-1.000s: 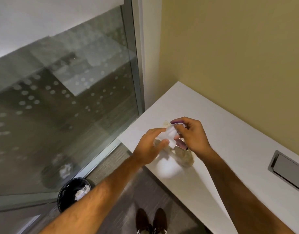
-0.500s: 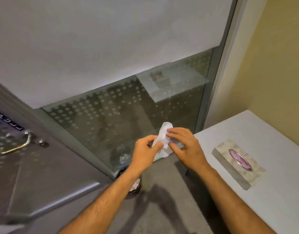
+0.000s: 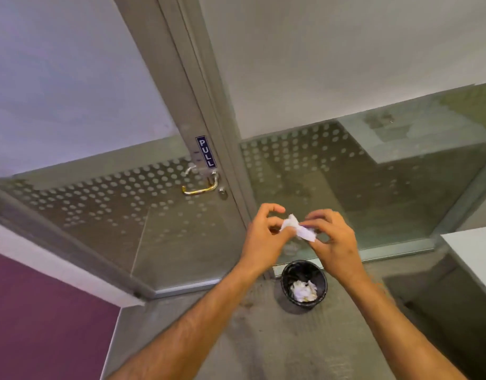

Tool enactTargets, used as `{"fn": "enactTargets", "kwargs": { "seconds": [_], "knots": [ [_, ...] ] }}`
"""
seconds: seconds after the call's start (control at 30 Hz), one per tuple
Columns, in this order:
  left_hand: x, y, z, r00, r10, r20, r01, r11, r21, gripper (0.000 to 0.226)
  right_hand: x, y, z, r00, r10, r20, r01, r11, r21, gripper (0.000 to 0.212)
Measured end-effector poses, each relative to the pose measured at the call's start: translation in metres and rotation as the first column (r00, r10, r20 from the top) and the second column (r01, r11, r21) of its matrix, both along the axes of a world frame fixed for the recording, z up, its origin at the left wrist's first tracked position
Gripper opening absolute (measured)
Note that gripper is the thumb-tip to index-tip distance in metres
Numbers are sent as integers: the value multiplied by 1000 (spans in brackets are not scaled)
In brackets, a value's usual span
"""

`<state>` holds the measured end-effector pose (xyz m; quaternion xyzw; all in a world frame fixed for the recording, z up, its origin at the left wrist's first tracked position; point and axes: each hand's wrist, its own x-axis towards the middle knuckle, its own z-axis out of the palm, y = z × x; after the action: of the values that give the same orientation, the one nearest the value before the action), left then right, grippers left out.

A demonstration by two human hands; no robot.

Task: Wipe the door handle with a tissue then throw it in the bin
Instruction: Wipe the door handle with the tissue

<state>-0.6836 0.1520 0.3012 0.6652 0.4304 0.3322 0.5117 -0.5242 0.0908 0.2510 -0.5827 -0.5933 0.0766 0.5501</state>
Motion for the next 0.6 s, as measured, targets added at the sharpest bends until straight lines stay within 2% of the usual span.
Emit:
{"fn": "enactTargets", "kwargs": {
  "seconds": [0.13,0.27,0.4,0.53,0.6],
  "knots": [
    [-67,34,12,992,-18,-126,33,992,122,21,-68,30,16,964,77,-253,-77,997,12,12],
    [-105,79,30,970,-22,-242,89,959,268,13,-110,69,27,840,121,-529,-146,989,-7,13],
    [-124,133,45,955,-40,-295,142,931,335,10,-137,117,29,750,184,-635,-195,979,54,29],
    [-140,185,52,949,-13,-315,126,931,342,7,-156,162,30,614,244,-751,-261,960,98,29],
    [-148,207,55,927,-7,-375,165,906,390,6,-165,187,28,544,211,-812,-246,966,87,24]
  ]
}}
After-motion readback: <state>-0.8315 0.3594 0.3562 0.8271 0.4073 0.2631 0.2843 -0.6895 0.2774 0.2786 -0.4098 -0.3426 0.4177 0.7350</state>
